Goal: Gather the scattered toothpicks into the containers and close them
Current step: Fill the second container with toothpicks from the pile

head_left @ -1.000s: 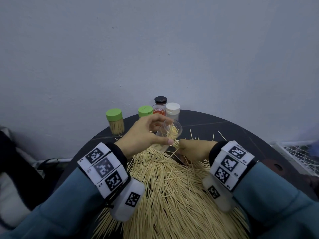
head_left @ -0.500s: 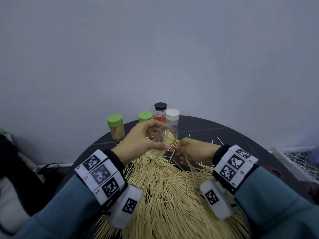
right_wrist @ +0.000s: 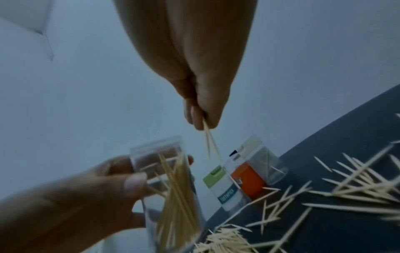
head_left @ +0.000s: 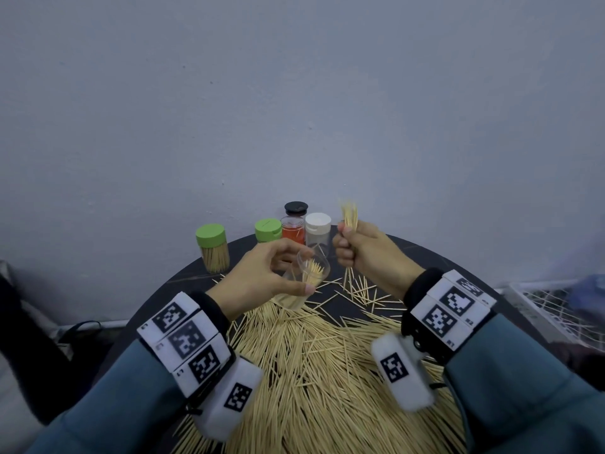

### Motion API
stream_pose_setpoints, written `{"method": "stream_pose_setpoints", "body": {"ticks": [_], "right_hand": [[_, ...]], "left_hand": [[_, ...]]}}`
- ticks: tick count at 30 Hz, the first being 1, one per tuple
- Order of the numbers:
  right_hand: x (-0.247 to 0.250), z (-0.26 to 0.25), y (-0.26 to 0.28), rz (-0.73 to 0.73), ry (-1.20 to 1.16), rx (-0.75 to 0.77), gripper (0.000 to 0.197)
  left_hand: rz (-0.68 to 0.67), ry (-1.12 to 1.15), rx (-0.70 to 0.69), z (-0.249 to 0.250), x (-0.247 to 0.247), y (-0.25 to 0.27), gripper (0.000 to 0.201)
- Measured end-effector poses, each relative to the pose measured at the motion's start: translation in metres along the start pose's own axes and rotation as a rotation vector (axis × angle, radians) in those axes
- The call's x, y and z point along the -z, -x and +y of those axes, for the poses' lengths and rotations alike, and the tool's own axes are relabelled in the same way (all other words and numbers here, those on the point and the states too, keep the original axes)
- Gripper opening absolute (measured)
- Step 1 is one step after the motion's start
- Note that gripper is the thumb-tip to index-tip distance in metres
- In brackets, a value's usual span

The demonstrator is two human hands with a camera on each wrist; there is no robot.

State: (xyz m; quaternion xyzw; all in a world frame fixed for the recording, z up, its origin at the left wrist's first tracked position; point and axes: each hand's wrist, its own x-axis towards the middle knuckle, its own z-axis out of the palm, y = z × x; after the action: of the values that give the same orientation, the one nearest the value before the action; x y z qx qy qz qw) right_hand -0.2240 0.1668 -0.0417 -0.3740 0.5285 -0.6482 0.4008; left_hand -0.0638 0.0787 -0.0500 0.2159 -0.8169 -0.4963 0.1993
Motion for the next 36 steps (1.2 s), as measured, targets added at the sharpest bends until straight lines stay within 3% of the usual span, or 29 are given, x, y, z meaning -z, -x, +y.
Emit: {"method": "stream_pose_setpoints", "body": {"ticks": [8, 13, 18, 21, 28, 36], "right_hand": [[-0.015, -0.019, 0.008, 0.070, -0.155, 0.252, 0.025], [-0.025, 0.005, 0.015, 0.052, -0.059, 0.249, 0.023], [-0.028, 0.013, 0.024, 0.009, -0.004, 0.265, 0.022], [-0.032, 0.019, 0.026, 0.004, 0.061, 0.231, 0.033], [-0.031, 0.022, 0.027, -0.007, 0.105, 0.183, 0.037], [-0.024, 0.026, 0.023, 0.032, 0.111, 0.166, 0.026]], "left_hand": [[-0.067, -0.040, 0.022, 0.000, -0.009, 0.000, 0.050], [-0.086, 0.090, 0.008, 0.003, -0.017, -0.002, 0.050], [-0.020, 0.216, 0.010, 0.002, -0.017, -0.005, 0.048], [-0.004, 0.229, 0.015, 0.000, -0.014, -0.006, 0.048], [-0.003, 0.195, 0.014, -0.001, -0.012, -0.007, 0.051], [-0.036, 0.209, 0.015, 0.001, -0.012, -0.006, 0.050]]}}
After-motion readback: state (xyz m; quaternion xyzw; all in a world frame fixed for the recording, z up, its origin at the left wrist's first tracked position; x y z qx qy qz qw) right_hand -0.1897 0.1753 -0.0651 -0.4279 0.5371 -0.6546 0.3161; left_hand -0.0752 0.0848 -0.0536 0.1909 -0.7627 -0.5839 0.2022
